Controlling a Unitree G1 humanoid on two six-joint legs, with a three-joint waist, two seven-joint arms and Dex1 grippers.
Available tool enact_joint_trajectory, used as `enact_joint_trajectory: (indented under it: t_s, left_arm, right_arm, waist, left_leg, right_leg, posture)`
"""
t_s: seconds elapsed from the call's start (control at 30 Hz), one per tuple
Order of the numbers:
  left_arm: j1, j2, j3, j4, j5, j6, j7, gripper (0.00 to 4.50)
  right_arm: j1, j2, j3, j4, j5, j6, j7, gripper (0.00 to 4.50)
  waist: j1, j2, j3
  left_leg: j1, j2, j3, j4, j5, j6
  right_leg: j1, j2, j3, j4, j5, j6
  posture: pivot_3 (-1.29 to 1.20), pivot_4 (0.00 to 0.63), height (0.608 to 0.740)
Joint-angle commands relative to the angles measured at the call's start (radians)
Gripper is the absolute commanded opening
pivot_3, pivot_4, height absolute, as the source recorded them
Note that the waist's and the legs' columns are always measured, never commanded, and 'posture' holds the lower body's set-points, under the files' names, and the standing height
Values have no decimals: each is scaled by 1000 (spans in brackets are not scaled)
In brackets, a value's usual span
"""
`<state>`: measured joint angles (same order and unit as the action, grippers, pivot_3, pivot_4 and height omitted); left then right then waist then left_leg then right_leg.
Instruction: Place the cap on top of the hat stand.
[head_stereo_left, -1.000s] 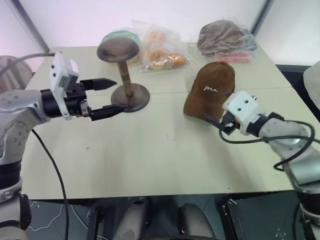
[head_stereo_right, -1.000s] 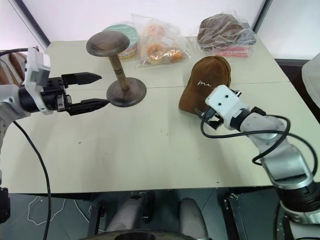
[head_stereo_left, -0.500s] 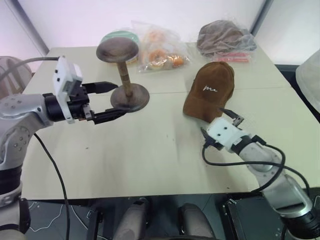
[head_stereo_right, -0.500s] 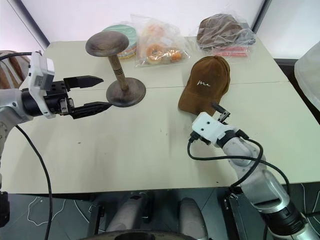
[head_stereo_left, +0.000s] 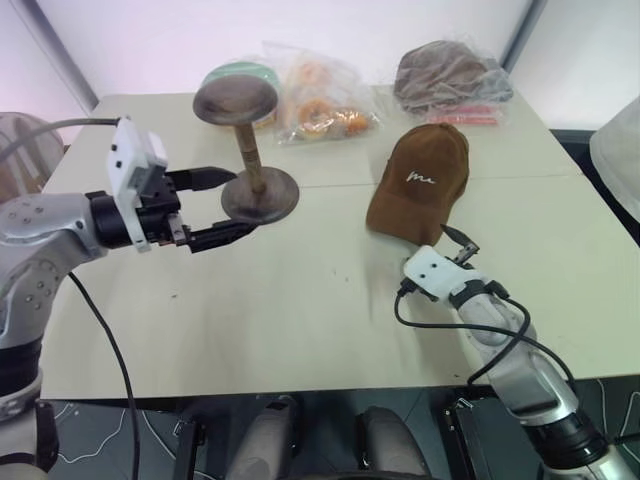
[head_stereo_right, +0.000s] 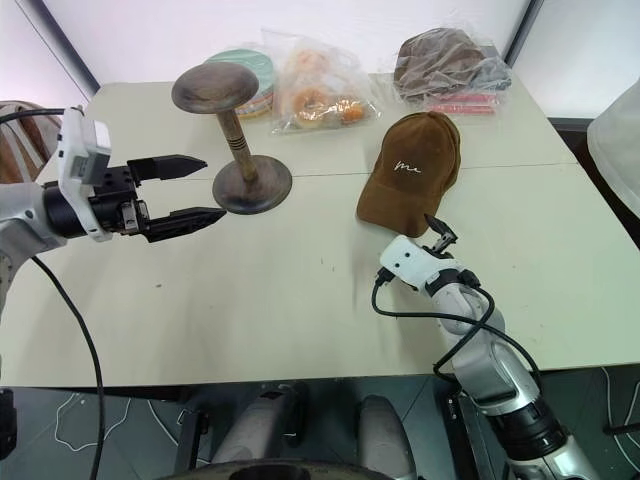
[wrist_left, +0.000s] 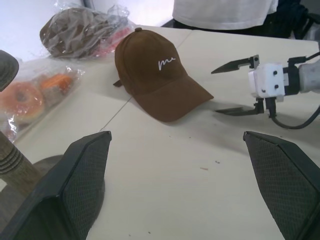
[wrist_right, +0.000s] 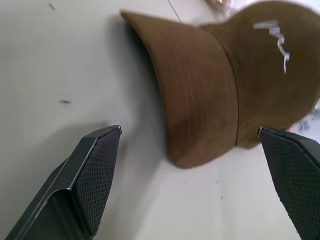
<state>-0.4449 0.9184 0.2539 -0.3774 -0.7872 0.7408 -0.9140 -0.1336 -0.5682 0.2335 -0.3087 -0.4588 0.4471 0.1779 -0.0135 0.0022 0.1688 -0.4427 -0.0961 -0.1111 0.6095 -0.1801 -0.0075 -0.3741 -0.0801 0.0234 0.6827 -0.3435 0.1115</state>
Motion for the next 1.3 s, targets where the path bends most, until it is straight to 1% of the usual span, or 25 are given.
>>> enact_joint_trajectory:
  t_s: [0.03,0.33,0.63,0.67,0.73,0.8,0.83,0.93,0.97,1.3]
  left_arm:
    - [0,25,51,-35,-19,8,10,4452]
    - [25,36,83,-71,-37,23,36,4452]
    - [29,43,85,-74,-42,20,49,4452]
    - [29,43,85,-74,-43,20,50,4492]
    - [29,44,84,-74,-43,20,50,4500]
    - [28,44,83,-72,-43,19,49,4500]
    - [27,44,82,-71,-42,18,48,4500]
    - [25,44,80,-66,-39,15,46,4500]
    - [24,44,79,-66,-38,15,46,4500]
    - [16,38,69,-57,-27,3,47,4500]
  right_arm:
    - [-39,27,-12,41,-38,-32,-38,4500]
    - [-89,57,-17,197,-103,-75,-108,4500]
    - [-85,66,-31,232,-122,-79,-120,4500]
    - [-84,68,-32,232,-123,-78,-119,4240]
    - [-82,71,-34,233,-125,-78,-120,3579]
    - [-80,74,-34,234,-129,-79,-124,2642]
    - [-79,74,-34,235,-131,-79,-125,2018]
    - [-75,76,-38,240,-134,-84,-130,445]
    - [-74,78,-40,241,-136,-86,-134,21]
    - [-86,100,-63,242,-159,-149,-199,21]
  waist:
    - [1,0,0]
    - [2,0,0]
    - [3,-3,-2]
    - [3,-3,-2]
    - [4,-3,-2]
    - [3,-3,-2]
    - [2,-3,-2]
    - [0,-3,-2]
    - [0,-3,-2]
    - [-1,-4,-2]
  left_leg:
    - [0,0,0,0,0,-1]
    - [0,0,0,0,1,-2]
    - [2,0,0,0,1,-1]
    - [2,0,0,0,1,-1]
    - [2,0,0,0,0,-1]
    - [2,0,0,0,1,-1]
    - [2,0,0,0,1,-1]
    - [2,0,0,0,1,-1]
    - [2,0,0,0,1,-1]
    - [2,0,0,-1,1,-2]
  right_leg:
    - [0,0,0,0,0,0]
    - [0,0,0,0,0,0]
    - [1,0,0,0,0,0]
    - [1,0,0,0,0,0]
    - [1,0,0,0,0,0]
    - [1,0,0,0,0,0]
    - [1,0,0,0,0,0]
    - [1,0,0,1,0,0]
    - [1,1,0,1,0,0]
    - [1,1,1,1,0,0]
  posture:
    - [0,150,740]
    - [0,150,740]
    - [0,150,740]
    - [0,150,740]
    - [0,150,740]
    - [0,150,740]
    - [0,150,740]
    - [0,150,740]
    - [0,150,740]
    - [0,150,740]
